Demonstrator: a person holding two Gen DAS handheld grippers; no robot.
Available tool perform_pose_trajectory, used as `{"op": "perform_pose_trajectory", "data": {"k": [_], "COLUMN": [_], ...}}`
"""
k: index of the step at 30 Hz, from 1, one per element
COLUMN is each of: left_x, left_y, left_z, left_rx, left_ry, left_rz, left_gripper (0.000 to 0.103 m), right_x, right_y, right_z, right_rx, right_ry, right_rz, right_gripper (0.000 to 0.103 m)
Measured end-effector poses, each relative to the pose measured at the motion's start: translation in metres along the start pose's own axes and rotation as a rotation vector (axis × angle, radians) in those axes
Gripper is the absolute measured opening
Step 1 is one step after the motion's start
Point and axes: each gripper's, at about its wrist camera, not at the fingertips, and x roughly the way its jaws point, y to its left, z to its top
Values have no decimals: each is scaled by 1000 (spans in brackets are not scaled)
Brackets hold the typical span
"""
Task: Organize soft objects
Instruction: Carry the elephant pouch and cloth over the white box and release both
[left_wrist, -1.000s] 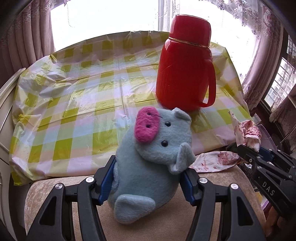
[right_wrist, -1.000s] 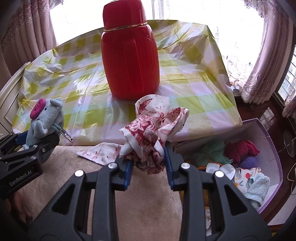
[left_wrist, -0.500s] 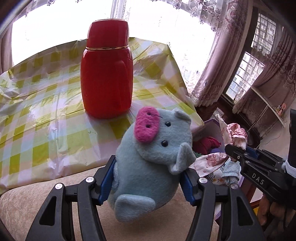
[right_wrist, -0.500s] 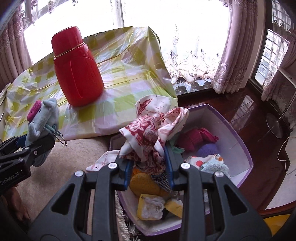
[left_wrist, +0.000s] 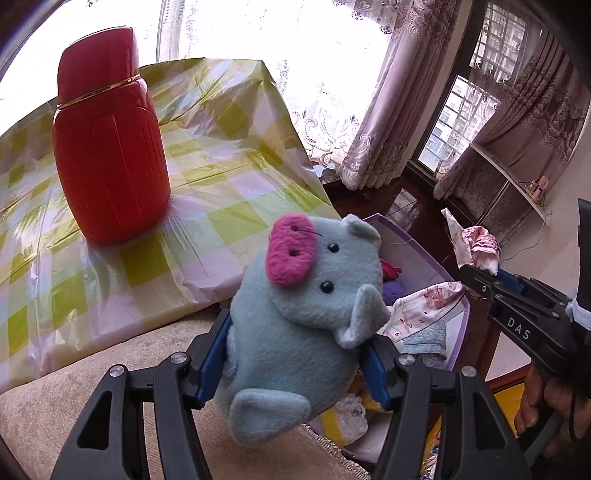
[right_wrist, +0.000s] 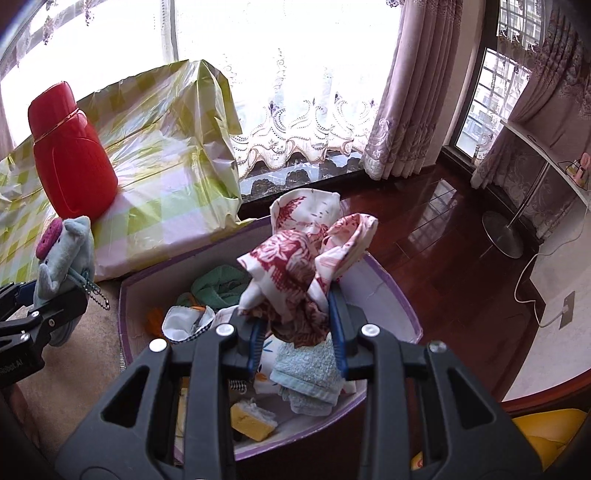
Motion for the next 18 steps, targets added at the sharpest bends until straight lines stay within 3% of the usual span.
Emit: {"op": "perform_pose_trajectory", "data": {"k": [18], "left_x": [56], "left_y": [-40], "left_z": [35], "left_rx": [44], "left_ry": [43], "left_rz": [1], "left_gripper": [65], "right_x": [38], "right_y": [8], "right_z": [10], "right_rx": [-27], "right_ry": [39], "right_rz": [8], "right_gripper": [35]}}
